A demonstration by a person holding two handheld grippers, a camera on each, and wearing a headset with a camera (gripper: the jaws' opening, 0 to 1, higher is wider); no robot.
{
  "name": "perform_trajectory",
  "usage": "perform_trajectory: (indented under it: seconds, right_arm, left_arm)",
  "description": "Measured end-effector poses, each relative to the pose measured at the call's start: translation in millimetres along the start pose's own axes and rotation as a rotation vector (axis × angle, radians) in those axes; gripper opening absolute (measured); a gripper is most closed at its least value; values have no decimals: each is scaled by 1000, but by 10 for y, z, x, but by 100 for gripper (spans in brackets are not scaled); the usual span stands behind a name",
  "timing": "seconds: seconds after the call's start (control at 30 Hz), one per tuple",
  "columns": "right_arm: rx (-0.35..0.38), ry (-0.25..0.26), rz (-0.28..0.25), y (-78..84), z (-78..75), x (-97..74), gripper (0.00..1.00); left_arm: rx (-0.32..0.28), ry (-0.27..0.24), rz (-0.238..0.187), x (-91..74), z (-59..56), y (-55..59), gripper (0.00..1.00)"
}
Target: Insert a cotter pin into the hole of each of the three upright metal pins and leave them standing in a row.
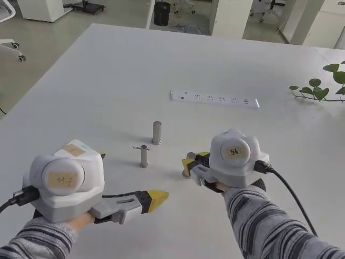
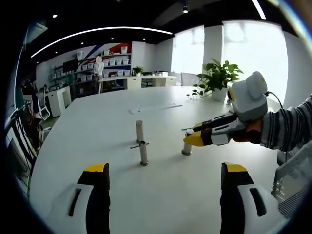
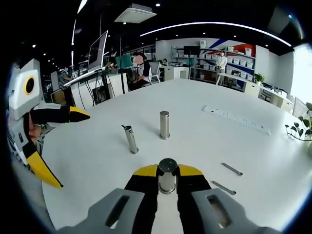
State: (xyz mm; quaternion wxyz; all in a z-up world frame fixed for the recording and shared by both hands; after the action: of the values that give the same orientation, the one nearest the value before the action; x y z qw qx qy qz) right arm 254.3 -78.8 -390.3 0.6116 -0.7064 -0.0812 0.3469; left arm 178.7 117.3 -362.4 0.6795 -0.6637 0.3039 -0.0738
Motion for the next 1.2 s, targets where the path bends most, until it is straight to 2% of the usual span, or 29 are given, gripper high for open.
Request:
perform_trajectory:
  seconds: [0.17, 0.33, 0.53, 0.77, 0.87, 0.9, 1.1, 1.2]
  right_arm:
    - [-7, 7, 1, 41, 81, -28, 8]
    - [23, 28, -2, 104, 140, -49, 8]
    - [-5, 26, 5, 115, 188, -84, 8]
    - [9, 57, -2, 128, 218, -103, 9]
    - [81, 71, 6, 121, 213, -96, 9]
    - [84, 71, 6, 120, 209, -95, 9]
    - [100, 12, 4, 77, 184, -138, 19]
    - [99, -16, 29, 81, 154, -196, 18]
  left_arm:
    - [-9, 3, -6, -11, -21, 17, 94]
    - [-13, 7, -3, -24, -41, 33, 94]
    - [-12, 8, 4, -37, -52, 51, 93]
    - [-6, 8, 14, -55, -70, 74, 93]
    - [-6, 9, 12, -58, -81, 78, 93]
    - [-6, 6, 7, -64, -93, 77, 93]
    - [-2, 2, 4, -71, -97, 72, 93]
    - [0, 0, 9, -79, -100, 73, 93]
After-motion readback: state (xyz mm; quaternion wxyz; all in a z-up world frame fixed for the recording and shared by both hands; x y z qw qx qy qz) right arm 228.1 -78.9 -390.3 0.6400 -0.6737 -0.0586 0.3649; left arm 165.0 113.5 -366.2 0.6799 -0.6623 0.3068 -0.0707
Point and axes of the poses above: the centre of the closed fingertips' face, and the gripper's own axes: x roughly forward along the fingers, z roughly to its left, y roughly out of its underside, the point moved 10 cm from there along -x, roughly backward along the fingers, and after that the axes turned 8 degrees about -z, right-handed, at the moved point
